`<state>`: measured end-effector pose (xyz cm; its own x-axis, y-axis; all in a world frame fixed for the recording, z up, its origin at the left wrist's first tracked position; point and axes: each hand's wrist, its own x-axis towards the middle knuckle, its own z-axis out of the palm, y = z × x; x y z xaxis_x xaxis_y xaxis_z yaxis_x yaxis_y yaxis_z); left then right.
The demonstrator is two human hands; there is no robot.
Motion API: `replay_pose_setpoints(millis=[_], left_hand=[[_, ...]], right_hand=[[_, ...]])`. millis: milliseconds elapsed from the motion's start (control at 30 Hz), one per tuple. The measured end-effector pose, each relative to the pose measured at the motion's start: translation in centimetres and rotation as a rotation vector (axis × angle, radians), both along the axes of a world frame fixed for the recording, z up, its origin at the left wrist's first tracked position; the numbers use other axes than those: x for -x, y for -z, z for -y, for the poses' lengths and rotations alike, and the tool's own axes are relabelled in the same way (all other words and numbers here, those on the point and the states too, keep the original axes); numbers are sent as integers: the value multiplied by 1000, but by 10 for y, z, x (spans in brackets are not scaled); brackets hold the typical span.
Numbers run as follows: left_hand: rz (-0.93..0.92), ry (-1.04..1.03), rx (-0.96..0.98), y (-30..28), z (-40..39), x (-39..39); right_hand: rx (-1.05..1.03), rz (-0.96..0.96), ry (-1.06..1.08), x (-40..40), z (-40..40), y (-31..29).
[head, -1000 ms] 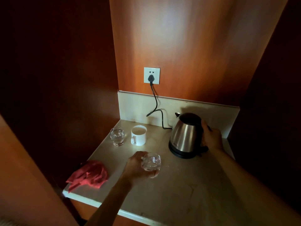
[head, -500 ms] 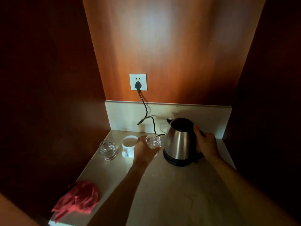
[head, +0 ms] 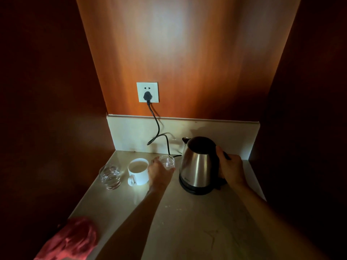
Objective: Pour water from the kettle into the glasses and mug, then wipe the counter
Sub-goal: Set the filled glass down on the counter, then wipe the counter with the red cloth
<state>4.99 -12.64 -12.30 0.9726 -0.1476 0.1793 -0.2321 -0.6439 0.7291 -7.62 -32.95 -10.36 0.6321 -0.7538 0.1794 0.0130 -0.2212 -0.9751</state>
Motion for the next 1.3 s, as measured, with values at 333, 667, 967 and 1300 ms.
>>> replay_pose_setpoints(millis=[333, 667, 967, 1300], left_hand=[[-30, -3, -24, 5, 2, -1], [-32, 26, -79, 6, 1, 10], [-60, 114, -360, -17, -7, 13], [-36, 165, -544, -64, -73, 47]], right_hand=[[18, -24, -4, 3, -2, -11], [-30, -29, -29, 5, -1, -11], [81, -219, -115, 14, 2, -29], [928, -429, -104, 9, -44, -116]])
